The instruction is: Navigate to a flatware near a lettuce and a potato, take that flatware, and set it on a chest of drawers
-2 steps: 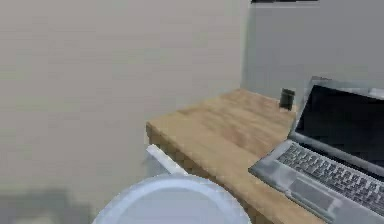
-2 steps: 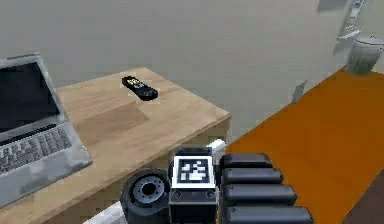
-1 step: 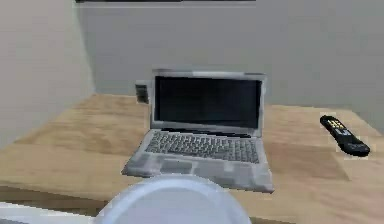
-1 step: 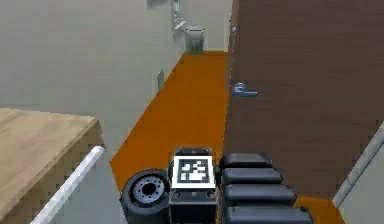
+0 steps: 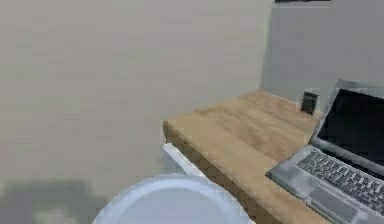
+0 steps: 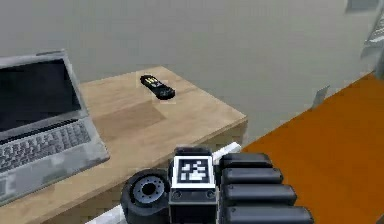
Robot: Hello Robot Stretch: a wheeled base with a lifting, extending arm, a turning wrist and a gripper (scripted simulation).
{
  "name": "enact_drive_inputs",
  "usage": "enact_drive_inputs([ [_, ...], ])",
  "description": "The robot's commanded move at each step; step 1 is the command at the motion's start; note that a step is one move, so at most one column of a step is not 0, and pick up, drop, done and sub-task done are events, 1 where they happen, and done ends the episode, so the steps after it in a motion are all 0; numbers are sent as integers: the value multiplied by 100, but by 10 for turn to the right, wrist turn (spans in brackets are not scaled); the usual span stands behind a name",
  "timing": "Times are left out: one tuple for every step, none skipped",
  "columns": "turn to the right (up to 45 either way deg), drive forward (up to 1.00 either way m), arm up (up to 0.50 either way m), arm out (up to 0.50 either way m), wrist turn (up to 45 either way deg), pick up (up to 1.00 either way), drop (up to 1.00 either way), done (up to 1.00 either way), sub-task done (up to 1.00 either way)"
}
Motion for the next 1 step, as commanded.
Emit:
enact_drive_inputs([
  [-150,0,0,0,0,0,0,0,0],
])
